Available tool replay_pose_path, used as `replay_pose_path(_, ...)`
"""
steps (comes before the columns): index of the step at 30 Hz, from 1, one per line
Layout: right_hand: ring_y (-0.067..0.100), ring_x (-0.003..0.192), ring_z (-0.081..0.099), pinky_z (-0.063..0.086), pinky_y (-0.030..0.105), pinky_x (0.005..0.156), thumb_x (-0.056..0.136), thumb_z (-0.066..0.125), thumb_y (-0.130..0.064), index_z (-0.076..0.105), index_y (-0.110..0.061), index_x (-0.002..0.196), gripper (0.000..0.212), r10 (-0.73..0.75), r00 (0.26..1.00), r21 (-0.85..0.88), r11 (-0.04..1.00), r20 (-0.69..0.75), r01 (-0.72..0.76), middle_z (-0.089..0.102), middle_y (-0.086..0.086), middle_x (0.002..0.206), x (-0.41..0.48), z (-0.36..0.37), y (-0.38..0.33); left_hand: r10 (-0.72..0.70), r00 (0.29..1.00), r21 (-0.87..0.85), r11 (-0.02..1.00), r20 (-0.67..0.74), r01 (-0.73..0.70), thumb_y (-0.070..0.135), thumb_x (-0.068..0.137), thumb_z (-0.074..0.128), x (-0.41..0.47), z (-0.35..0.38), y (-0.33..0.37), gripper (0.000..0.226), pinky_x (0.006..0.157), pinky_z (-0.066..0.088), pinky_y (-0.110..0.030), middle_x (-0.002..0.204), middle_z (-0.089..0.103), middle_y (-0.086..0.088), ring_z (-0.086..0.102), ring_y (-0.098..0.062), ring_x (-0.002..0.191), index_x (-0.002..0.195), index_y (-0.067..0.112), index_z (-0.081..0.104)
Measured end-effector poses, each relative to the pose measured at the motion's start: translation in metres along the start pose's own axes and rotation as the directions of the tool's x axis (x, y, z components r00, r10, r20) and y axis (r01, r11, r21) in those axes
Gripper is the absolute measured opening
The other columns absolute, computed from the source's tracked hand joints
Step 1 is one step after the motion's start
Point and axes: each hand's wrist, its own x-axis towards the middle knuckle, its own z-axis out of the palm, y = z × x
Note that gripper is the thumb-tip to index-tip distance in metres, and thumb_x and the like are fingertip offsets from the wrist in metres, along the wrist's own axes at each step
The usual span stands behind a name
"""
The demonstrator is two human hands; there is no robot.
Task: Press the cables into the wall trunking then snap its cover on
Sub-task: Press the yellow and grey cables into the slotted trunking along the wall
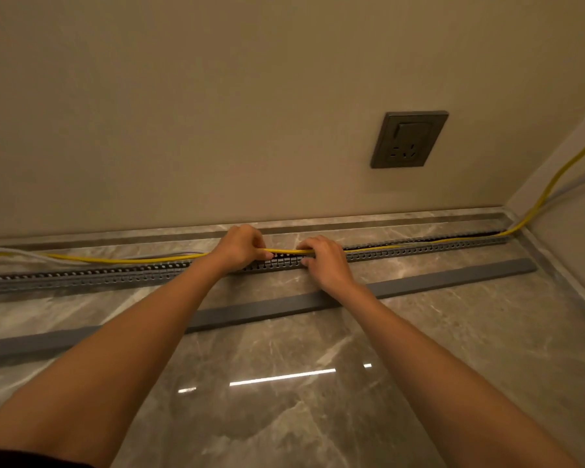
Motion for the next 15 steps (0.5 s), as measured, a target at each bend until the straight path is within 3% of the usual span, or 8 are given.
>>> replay_pose_path(3,0.029,0.107,0.057,0.043,0.038,0.095,0.083,0.062,-0.007,0.068,-0.011,0.102,0.020,0.041,0.998,0.033,0.999,-0.037,-0.039,0.067,0.012,0.111,0.0010,0.0011,-0.0013,0.056,0.997,0.002,0.998,-0.046,-0.056,0.017,0.080,0.072,0.0018,0.0002,-0.0029,0.021,0.070,0.037,-0.028,0.087,0.060,-0.009,0.051,-0.018,0.082,0.093,0.002,0.067)
replay_pose_path(10,0.030,0.105,0.060,0.047,0.040,0.093,0.081,0.065,-0.009,0.071,-0.011,0.101,0.021,0.092,0.994,0.066,0.994,-0.062,-0.088,0.070,0.013,0.109,0.0031,0.0002,-0.0043,0.207,0.976,0.098,0.975,-0.076,-0.199,0.023,0.082,0.068,0.0017,0.0017,-0.0106,0.019,0.072,0.040,-0.031,0.094,0.067,-0.015,0.059,-0.028,0.090,0.087,0.004,0.068)
replay_pose_path(15,0.030,0.105,0.059,0.048,0.040,0.093,0.082,0.064,-0.010,0.071,-0.011,0.101,0.020,0.077,0.995,0.051,0.996,-0.057,-0.074,0.069,0.014,0.110,0.0032,0.0017,-0.0038,0.190,0.976,0.103,0.978,-0.104,-0.180,0.024,0.088,0.062,-0.0028,0.0064,-0.0084,0.022,0.067,0.036,-0.029,0.091,0.066,-0.015,0.054,-0.022,0.081,0.090,0.004,0.070)
